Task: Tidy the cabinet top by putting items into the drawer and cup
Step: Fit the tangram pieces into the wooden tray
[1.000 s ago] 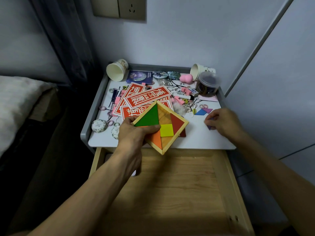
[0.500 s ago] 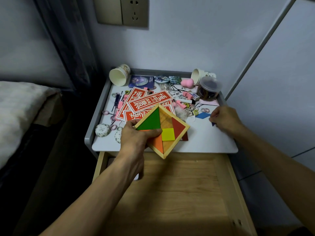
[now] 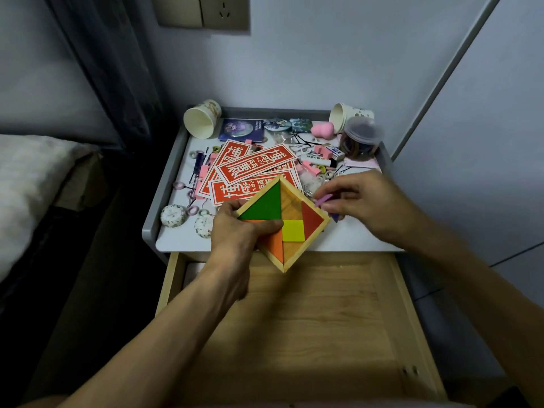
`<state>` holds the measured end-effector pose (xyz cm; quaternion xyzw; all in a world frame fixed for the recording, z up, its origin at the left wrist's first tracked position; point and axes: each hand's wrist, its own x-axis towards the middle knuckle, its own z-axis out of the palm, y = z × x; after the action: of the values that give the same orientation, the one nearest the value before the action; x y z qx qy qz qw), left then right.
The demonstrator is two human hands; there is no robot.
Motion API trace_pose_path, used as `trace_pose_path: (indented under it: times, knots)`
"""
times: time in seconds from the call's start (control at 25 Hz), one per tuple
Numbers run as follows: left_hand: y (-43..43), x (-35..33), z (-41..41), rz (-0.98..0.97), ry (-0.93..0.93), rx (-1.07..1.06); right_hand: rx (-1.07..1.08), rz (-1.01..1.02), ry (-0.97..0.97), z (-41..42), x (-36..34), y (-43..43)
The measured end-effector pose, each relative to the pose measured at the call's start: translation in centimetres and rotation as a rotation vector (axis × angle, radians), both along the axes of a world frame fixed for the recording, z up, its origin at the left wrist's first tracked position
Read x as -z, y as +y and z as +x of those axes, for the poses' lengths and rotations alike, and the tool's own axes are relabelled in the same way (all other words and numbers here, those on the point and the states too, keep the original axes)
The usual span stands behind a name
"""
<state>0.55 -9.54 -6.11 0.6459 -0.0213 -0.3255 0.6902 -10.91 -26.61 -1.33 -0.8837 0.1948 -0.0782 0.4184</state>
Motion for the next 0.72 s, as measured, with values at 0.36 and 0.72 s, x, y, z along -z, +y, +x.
trace_pose_path:
  times: [0.36,0.72]
  knots:
    - [-0.8,0.9,-0.9,0.073,-0.084,0.131,0.030,-0.082,0.140,1.2,1.7,1.4]
    - [-0.7,0.7,-1.0,0.055,-0.036,0.170,0.081,-0.109,0.127,1.1,2.3,1.3]
